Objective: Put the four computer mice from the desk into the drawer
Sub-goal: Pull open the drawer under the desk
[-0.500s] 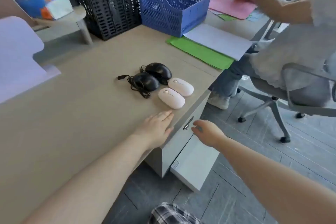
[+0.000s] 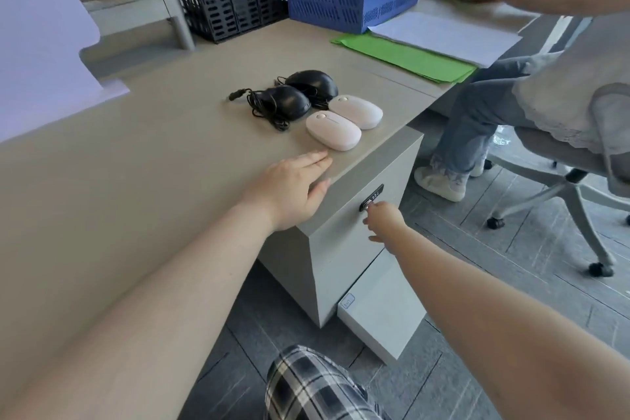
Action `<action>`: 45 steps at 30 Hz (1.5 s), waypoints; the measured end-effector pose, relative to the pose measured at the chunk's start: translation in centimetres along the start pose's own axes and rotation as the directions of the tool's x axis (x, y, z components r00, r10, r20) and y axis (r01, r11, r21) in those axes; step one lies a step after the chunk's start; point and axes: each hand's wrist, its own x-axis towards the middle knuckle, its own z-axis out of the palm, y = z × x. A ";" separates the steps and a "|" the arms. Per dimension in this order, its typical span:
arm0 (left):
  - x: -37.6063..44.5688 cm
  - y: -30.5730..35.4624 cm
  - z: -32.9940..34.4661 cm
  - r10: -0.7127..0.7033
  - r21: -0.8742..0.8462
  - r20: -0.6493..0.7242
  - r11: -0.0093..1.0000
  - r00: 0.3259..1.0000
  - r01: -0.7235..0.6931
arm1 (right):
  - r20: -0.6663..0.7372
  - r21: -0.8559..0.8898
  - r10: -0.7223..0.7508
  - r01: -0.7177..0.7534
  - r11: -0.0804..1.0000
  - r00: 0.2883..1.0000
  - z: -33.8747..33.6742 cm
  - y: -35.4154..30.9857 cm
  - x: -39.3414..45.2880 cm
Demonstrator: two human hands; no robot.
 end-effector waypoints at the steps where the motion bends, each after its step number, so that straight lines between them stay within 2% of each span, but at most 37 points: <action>1: 0.0 0.1 -0.1 0.000 0.004 0.002 1.000 1.000 0.000 | -0.008 0.070 0.018 -0.018 0.997 1.000 0.1 -0.2 0.1; 3: 0.1 0.1 -0.3 -0.006 0.023 0.022 1.000 1.000 0.006 | -0.006 0.159 0.044 -0.042 0.986 0.999 0.0 -0.6 0.3; 5: 0.3 0.1 -0.4 -0.013 0.038 0.035 0.999 0.999 0.012 | 0.010 0.176 0.064 -0.065 0.982 0.998 -0.1 -1.0 0.6; 8: 0.2 0.3 -0.3 -0.021 0.053 0.039 0.998 0.999 0.019 | 0.003 0.173 0.130 -0.129 0.977 0.991 0.3 -0.4 0.8; 14: 0.0 0.5 0.0 -0.017 0.113 0.020 0.994 1.000 0.015 | -0.026 0.142 0.125 -0.120 0.983 0.992 -0.9 0.8 0.1; 16: 0.0 0.7 0.0 -0.025 0.120 0.032 0.993 0.999 0.021 | -0.052 0.080 0.127 -0.123 0.989 0.990 -2.1 1.7 -0.6; 17: -0.1 0.8 -0.1 -0.028 0.126 0.034 0.992 0.999 0.024 | -0.113 -0.002 0.072 -0.073 0.997 0.991 -2.7 2.2 -1.0; 18: -0.1 1.0 -0.2 -0.032 0.136 0.034 0.990 0.999 0.028 | -0.201 -0.154 -0.043 0.011 0.988 0.979 -3.5 2.6 -1.6; 19: -0.1 1.2 -0.2 -0.043 0.148 0.036 0.988 0.998 0.037 | -0.281 -0.334 -0.215 0.115 0.936 0.935 -4.1 2.7 -2.3; 20: -0.2 1.6 -0.1 -0.059 0.165 0.045 0.985 0.997 0.051 | -0.303 -0.462 -0.396 0.230 0.857 0.867 -4.5 2.5 -3.0; 21: -0.3 2.0 0.0 -0.081 0.192 0.058 0.979 0.995 0.069 | -0.261 -0.525 -0.535 0.347 0.777 0.804 -4.7 2.0 -3.4; 22: -0.5 2.4 0.3 -0.104 0.234 0.072 0.969 0.992 0.084 | -0.173 -0.564 -0.612 0.432 0.704 0.772 -4.7 1.3 -3.8; 23: -0.7 2.9 0.6 -0.123 0.286 0.082 0.954 0.989 0.095 | -0.063 -0.600 -0.627 0.473 0.646 0.777 -4.6 0.8 -3.9; 25: -1.3 3.6 1.2 -0.156 0.351 0.086 0.929 0.984 0.117 | 0.126 -0.710 -0.540 0.456 0.536 0.832 -4.2 0.0 -4.3; 27: -1.9 4.1 1.4 -0.183 0.354 0.092 0.925 0.979 0.140 | 0.188 -0.776 -0.486 0.432 0.459 0.854 -4.2 -0.4 -4.5; 31: -3.0 4.9 1.2 -0.190 0.346 0.118 0.928 0.975 0.139 | 0.202 -0.826 -0.399 0.375 0.421 0.894 -5.5 -0.7 -5.4; 37: -4.3 5.7 1.0 -0.207 0.339 0.123 0.928 0.970 0.155 | 0.143 -0.893 -0.296 0.252 0.373 0.944 -8.7 0.7 -8.1; 45: -4.8 6.3 0.6 -0.232 0.309 0.139 0.934 0.963 0.180 | 0.094 -0.936 0.042 0.074 0.344 0.995 -12.3 4.6 -10.4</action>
